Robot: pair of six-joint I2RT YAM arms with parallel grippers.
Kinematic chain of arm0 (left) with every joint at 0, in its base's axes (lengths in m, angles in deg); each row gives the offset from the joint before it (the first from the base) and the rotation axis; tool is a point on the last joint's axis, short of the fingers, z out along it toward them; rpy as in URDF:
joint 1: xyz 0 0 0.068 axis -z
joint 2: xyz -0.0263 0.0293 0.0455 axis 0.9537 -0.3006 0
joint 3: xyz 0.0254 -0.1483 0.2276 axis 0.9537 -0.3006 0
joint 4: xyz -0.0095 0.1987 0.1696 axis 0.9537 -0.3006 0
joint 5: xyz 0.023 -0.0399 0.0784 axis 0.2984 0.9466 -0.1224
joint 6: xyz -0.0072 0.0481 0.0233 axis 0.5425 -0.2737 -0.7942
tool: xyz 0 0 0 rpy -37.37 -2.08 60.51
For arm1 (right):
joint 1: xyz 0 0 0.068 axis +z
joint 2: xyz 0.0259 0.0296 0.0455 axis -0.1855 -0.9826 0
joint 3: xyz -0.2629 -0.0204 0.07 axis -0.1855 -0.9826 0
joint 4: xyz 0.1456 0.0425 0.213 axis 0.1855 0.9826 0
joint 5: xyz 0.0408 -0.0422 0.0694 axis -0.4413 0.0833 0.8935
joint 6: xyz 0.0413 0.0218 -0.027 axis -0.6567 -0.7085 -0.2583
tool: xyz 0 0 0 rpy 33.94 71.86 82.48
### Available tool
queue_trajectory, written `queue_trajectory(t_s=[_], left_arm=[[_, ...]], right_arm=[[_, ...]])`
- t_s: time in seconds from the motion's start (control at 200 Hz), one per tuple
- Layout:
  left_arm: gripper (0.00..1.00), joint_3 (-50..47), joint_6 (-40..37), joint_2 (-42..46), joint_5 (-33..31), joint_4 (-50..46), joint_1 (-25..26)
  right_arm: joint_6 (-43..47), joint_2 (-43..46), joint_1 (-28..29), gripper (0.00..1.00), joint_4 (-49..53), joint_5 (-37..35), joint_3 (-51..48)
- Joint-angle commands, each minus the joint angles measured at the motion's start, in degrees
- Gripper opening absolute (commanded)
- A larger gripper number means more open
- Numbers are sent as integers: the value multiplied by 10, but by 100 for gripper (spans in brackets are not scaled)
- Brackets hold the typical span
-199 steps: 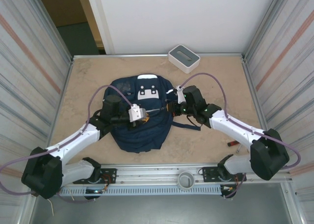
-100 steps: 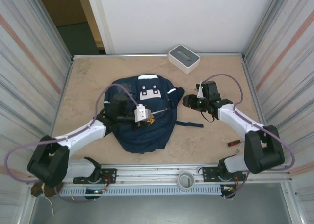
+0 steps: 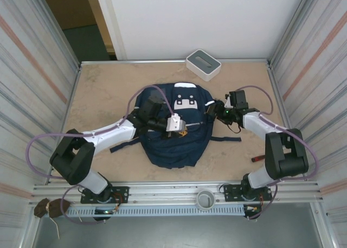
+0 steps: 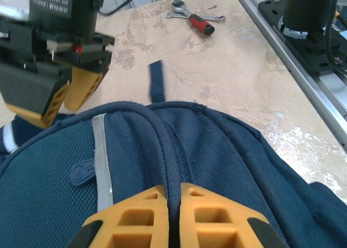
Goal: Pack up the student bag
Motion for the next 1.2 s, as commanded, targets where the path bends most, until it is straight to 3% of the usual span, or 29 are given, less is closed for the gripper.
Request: queue_trajectory(t_s=[0.0,0.055,0.266,0.356,0.451,0.731,0.927,1.092,1.197], left_arm=[[20,-40,16,42,-36,28,-23],[35,-58,25,58,-71,39,-26],[62,-67,82,100,-73,26,-24],[68,-85,122,148,-69,53,-27],[75,-119,195,211,-109,109,-34],[80,-163,365,343,-353,111,-117],[99,-242,417,419,-563,148,-174],[99,-294,441,439,-619,166,-249],[99,-326,434,413,-617,207,-288]], right_arm=[[30,39,4,55,36,-42,-6],[46,50,13,56,51,-60,-1],[123,102,81,61,116,-208,38],[154,126,114,66,128,-267,49],[189,157,148,70,127,-329,55],[266,229,193,86,107,-451,72],[292,275,184,96,87,-535,55],[248,321,104,99,56,-502,-4],[215,321,42,99,25,-473,-56]])
